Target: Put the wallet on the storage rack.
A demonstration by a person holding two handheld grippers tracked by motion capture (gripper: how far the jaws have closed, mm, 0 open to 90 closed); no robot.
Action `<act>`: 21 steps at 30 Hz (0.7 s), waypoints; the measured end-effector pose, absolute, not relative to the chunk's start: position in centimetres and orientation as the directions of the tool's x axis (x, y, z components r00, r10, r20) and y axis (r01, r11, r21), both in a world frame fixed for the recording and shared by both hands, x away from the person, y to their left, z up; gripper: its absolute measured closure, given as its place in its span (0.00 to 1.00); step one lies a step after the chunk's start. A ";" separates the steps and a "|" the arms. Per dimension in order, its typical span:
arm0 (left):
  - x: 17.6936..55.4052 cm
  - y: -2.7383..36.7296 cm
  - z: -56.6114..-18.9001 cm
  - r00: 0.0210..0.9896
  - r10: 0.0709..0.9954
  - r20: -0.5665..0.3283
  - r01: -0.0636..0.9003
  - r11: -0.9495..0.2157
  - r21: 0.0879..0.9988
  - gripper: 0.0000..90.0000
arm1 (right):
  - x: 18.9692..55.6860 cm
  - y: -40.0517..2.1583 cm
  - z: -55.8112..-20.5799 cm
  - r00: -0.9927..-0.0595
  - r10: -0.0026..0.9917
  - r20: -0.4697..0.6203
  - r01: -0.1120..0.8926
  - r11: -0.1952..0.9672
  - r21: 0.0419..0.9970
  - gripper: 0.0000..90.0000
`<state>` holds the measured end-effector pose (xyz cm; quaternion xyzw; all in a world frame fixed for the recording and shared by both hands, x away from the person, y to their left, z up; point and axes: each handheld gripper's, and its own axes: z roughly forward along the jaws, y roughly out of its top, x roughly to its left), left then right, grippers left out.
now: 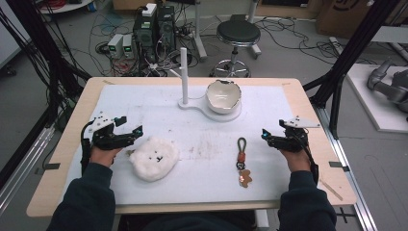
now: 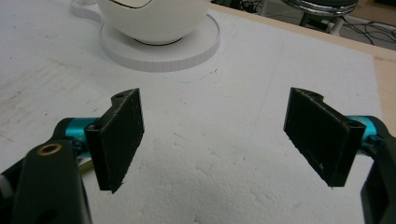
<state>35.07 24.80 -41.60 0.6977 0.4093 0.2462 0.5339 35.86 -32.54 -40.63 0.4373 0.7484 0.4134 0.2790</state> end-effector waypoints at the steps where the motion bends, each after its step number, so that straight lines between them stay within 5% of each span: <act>1: 35.1 24.7 -41.7 0.557 0.825 -0.095 0.324 -0.110 0.940 0.22 | 35.9 -32.6 -40.6 -0.461 0.886 -0.053 0.428 0.274 0.861 0.23; 10: 35.1 24.1 -42.1 0.587 0.801 -0.114 0.364 -0.135 0.921 0.23 | 36.1 -32.5 -40.8 -0.474 0.880 -0.032 0.431 0.264 0.863 0.23; 21: 35.7 22.5 -44.0 0.622 0.773 -0.125 0.539 -0.307 0.784 0.28 | 35.8 -32.3 -40.9 -0.497 0.867 -0.031 0.432 0.279 0.858 0.23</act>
